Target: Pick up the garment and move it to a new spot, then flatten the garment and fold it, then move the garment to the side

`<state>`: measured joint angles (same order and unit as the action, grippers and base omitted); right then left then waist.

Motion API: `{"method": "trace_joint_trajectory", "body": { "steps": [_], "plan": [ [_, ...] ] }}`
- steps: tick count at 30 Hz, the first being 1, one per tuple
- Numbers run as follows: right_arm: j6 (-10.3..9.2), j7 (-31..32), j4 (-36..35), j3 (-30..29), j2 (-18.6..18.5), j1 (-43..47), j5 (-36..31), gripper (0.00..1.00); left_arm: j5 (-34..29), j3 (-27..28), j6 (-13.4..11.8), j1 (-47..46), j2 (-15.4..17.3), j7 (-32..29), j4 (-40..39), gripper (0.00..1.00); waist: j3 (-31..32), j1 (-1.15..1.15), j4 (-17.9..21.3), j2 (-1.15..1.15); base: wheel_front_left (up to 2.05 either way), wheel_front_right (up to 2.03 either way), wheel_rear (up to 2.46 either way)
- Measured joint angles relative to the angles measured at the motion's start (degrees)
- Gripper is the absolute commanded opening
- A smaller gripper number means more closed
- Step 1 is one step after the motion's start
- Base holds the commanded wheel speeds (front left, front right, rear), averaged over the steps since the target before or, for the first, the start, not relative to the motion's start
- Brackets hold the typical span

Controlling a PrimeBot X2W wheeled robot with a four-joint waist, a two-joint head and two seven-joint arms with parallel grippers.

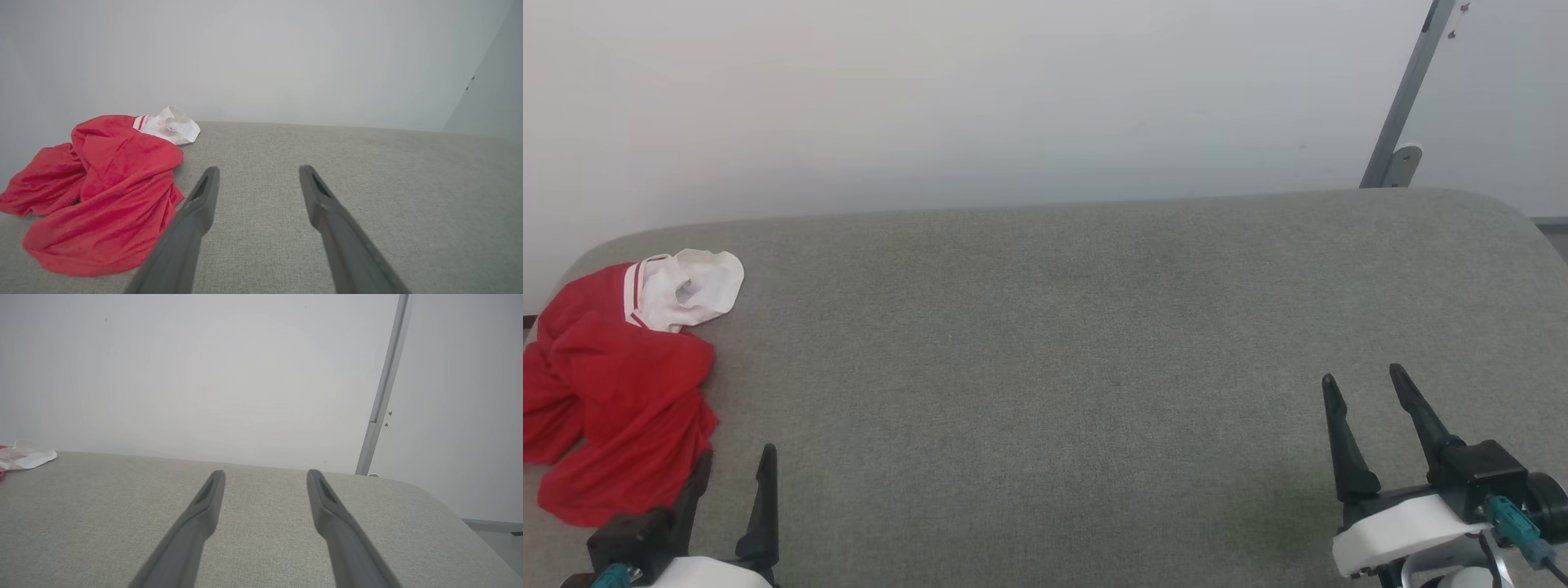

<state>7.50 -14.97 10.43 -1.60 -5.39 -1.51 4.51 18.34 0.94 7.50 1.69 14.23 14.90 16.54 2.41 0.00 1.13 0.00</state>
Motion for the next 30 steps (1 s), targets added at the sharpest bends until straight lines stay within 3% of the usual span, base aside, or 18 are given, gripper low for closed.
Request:
{"method": "trace_joint_trajectory", "body": {
  "steps": [30],
  "plan": [
    [0.0, 0.0, -0.5, 0.1, 0.1, 0.1, 0.1, 1.0, -0.1, -0.3, 0.0, 0.4, 0.0, 0.0, -0.1, 1.0, 0.0, 0.0, -0.3, 0.0, 0.0, 0.0, 0.0]
  ]
}}
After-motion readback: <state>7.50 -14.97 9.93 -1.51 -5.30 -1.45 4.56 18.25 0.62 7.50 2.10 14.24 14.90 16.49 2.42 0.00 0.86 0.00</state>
